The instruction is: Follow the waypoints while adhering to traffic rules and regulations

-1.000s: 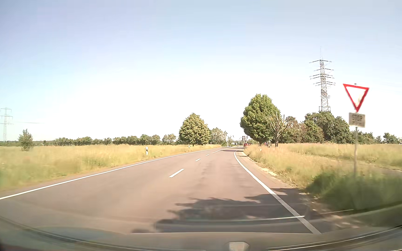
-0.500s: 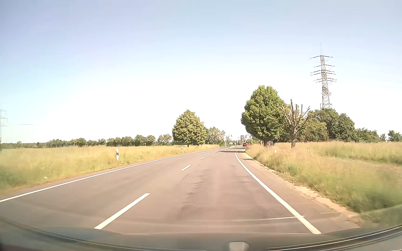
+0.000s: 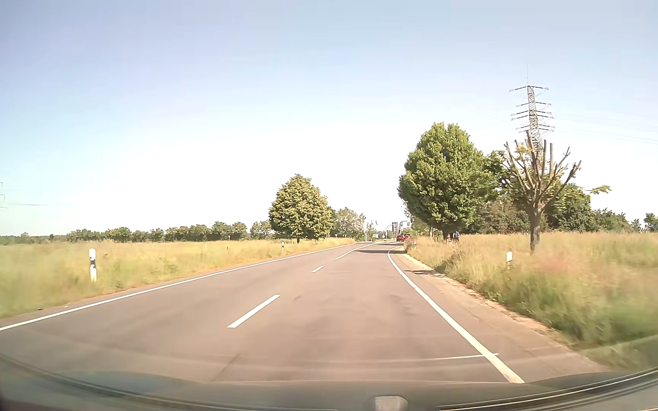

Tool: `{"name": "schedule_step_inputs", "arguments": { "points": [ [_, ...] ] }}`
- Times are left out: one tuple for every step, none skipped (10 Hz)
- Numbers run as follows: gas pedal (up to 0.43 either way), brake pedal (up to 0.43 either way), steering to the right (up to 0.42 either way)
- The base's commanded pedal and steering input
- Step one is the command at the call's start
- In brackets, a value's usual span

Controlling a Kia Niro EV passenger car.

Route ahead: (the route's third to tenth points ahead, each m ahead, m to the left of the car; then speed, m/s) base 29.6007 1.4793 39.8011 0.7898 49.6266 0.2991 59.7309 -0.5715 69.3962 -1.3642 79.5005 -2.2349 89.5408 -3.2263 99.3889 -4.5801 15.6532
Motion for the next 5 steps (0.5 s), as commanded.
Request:
{"name": "schedule_step_inputs", "arguments": {
  "points": [
    [0.169, 0.030, 0.006],
    [0.157, 0.030, 0.006],
    [0.157, 0.030, 0.006],
    [0.150, 0.030, 0.006],
    [0.130, 0.030, 0.006]
  ]
}}
